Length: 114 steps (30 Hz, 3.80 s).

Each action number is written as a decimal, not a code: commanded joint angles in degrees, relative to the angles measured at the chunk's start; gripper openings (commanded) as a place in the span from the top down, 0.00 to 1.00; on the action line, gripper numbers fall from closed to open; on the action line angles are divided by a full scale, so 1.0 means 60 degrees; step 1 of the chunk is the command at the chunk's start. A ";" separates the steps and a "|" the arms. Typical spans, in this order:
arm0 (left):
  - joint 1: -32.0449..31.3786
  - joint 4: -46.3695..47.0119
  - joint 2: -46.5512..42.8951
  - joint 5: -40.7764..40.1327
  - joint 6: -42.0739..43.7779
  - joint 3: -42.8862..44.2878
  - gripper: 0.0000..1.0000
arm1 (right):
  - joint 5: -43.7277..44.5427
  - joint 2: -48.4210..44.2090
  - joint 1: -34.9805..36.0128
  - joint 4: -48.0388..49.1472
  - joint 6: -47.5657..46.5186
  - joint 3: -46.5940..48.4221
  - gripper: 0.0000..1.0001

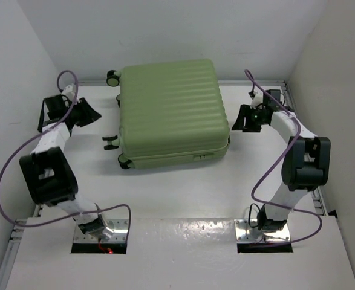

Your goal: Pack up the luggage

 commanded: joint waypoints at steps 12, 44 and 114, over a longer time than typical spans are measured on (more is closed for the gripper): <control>-0.3343 0.3343 0.6528 0.4824 -0.3098 0.4761 0.68 | -0.1497 0.0229 0.0331 0.0697 0.2458 -0.1204 0.49; 0.0566 -0.2266 -0.7133 -0.2691 -0.4535 -0.2701 0.33 | 0.1138 -0.6511 0.6074 0.5519 0.4613 -0.5584 0.41; -0.0474 0.1966 0.3808 -0.0419 -0.8094 0.4284 0.50 | -0.1308 -0.4238 0.3510 0.3949 -0.0511 -0.3767 0.47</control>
